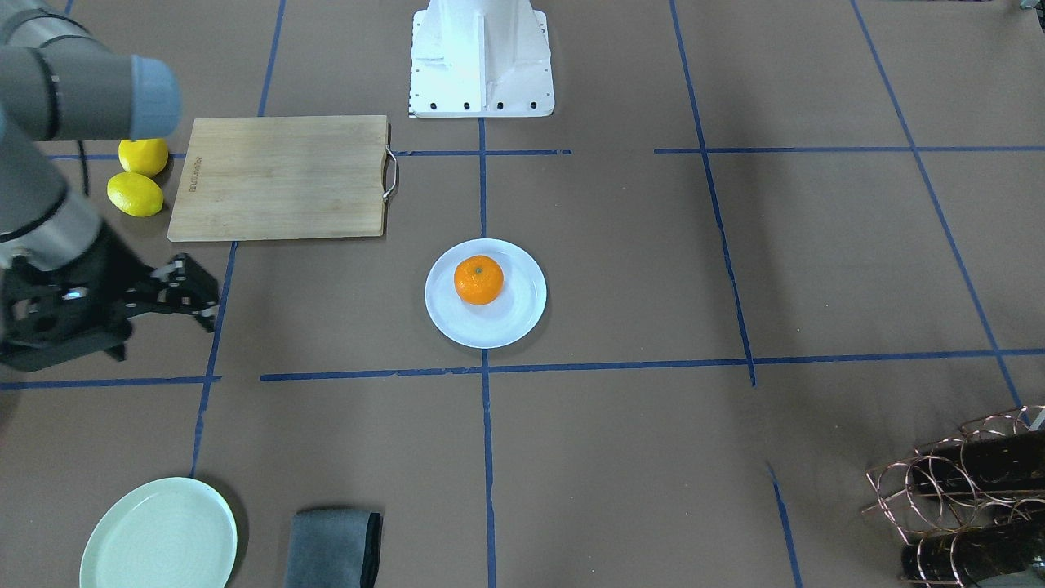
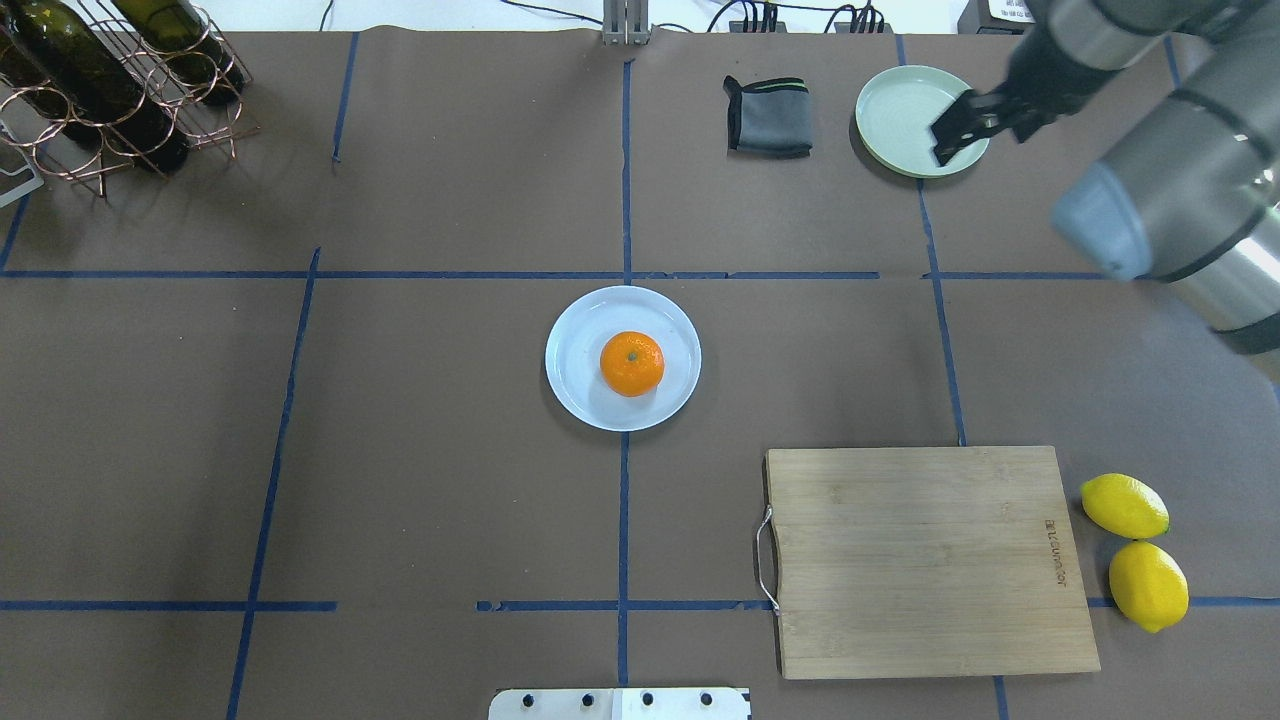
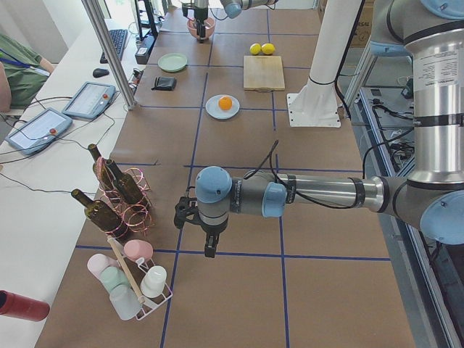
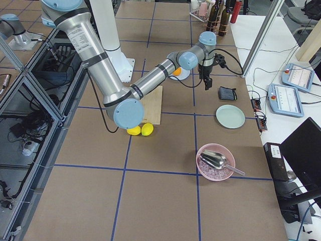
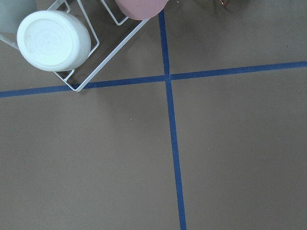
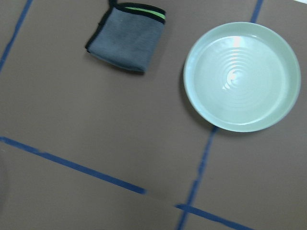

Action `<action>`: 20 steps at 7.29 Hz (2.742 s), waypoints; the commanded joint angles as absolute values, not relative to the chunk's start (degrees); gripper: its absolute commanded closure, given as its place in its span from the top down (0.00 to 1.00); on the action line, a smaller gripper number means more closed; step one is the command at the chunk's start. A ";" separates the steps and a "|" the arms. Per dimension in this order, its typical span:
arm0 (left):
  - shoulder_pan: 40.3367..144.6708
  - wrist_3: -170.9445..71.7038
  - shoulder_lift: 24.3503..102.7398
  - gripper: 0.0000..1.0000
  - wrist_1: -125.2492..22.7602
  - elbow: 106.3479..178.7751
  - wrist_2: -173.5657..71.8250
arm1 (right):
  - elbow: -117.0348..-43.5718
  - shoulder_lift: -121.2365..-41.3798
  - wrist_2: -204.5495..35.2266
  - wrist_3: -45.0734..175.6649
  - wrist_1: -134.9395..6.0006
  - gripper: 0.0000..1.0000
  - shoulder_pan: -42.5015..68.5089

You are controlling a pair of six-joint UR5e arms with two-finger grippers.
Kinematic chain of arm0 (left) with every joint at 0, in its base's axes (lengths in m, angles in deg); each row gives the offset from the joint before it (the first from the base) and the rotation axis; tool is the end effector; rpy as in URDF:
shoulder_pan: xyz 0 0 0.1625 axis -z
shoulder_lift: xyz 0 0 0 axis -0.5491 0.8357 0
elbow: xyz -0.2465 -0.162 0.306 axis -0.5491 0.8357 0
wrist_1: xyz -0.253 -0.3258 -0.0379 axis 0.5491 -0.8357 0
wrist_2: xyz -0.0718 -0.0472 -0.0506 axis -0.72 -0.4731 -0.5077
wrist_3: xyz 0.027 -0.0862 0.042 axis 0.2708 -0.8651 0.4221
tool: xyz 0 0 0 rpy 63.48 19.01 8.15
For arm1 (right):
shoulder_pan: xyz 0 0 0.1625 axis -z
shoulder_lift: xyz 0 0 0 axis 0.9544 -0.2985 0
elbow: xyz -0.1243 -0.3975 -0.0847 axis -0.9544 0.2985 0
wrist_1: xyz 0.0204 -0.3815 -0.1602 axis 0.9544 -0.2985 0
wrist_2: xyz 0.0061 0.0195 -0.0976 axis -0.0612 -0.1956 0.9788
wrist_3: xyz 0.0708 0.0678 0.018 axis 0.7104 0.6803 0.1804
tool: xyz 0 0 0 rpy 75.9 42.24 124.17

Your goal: Pick orange to plate

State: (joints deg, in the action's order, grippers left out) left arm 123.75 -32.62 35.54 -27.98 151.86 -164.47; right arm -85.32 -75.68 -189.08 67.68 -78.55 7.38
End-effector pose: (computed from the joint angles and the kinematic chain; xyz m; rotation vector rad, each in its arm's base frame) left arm -0.0661 -0.4347 0.6317 0.0991 0.7852 0.0636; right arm -0.2009 -0.6098 0.3395 0.2786 -0.7970 -0.2837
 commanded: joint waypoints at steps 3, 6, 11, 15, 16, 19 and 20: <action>123.66 -32.69 34.99 1.00 -27.95 152.14 -164.60 | -84.61 -92.23 -192.16 35.29 -82.47 1.00 -13.38; 123.75 -32.61 34.90 1.00 -27.78 151.44 -164.51 | -83.47 -104.38 -191.98 35.44 -81.41 1.00 -20.33; 123.84 -32.60 33.14 1.00 -27.60 152.93 -164.51 | -81.00 -107.20 -192.86 35.88 -81.85 1.00 -20.70; 123.84 -32.60 33.14 1.00 -27.69 153.11 -164.51 | -81.88 -109.33 -192.68 35.87 -81.33 1.00 -20.62; 123.84 -32.60 33.14 1.00 -27.95 152.93 -164.51 | -82.31 -109.24 -193.47 35.96 -81.33 1.00 -20.53; 123.84 -32.60 33.14 1.00 -28.04 152.93 -164.25 | -81.97 -109.32 -194.27 35.78 -80.02 1.00 -20.44; 123.84 -32.60 33.14 1.00 -28.04 152.93 -164.25 | -81.97 -109.32 -194.35 35.87 -79.92 1.00 -20.27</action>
State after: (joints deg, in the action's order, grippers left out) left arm 123.84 -32.60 33.14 -28.03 152.94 -164.28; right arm -82.03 -109.29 -194.28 35.77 -80.31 -20.38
